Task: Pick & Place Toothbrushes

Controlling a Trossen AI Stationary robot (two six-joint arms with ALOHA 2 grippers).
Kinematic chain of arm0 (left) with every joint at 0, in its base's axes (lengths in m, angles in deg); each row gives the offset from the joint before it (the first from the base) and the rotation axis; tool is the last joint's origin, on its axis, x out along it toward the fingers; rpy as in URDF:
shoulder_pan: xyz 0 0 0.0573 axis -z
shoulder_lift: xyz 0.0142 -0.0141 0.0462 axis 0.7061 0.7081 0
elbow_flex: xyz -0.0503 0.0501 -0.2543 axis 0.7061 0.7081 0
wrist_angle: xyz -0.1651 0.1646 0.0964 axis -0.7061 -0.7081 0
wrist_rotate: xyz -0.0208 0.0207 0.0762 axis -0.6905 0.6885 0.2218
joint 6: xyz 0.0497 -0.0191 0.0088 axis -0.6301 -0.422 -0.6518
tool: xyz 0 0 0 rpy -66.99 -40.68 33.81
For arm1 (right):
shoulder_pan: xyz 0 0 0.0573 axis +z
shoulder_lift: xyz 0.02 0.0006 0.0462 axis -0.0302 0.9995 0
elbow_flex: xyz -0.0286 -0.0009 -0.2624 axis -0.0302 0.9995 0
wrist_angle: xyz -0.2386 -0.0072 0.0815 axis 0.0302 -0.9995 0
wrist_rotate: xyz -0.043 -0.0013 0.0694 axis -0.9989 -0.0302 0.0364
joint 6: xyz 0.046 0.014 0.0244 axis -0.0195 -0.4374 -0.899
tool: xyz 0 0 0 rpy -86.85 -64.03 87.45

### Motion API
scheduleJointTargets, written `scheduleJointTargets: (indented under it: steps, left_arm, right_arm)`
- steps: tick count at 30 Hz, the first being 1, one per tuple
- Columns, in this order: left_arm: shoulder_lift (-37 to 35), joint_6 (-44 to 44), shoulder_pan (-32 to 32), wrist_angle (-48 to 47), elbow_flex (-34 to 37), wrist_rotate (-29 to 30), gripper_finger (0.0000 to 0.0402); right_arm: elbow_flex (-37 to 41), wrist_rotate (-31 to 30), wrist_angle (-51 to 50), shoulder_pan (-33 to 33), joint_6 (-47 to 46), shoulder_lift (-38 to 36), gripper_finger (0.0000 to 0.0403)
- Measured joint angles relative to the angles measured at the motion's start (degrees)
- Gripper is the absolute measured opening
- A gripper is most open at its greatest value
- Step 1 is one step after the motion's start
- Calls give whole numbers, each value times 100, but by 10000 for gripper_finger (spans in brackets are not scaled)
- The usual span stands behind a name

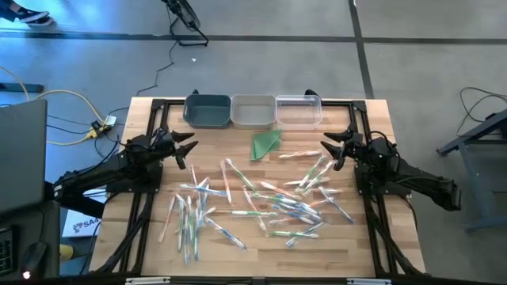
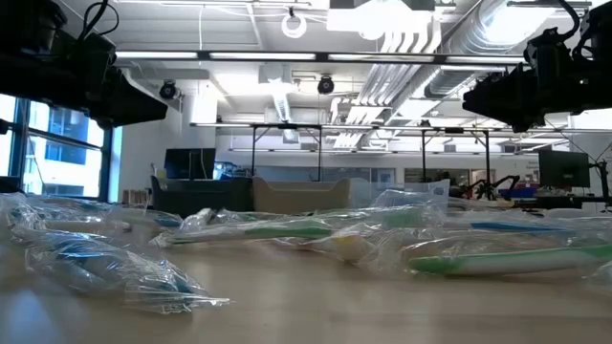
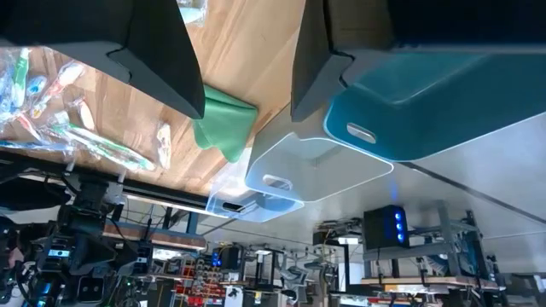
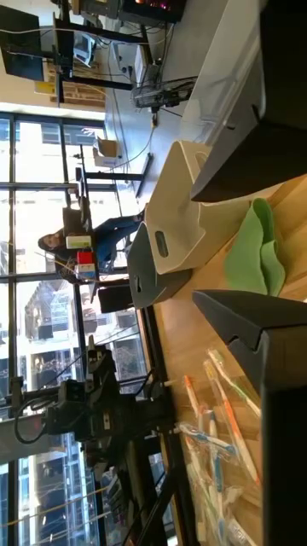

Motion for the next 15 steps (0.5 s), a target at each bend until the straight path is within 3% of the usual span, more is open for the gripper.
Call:
scheduleJointTargets:
  steps: [15]
  left_arm:
    - [-5,0,-109,2,0,3,171]
  right_arm:
    - [1,1,0,2,0,0,172]
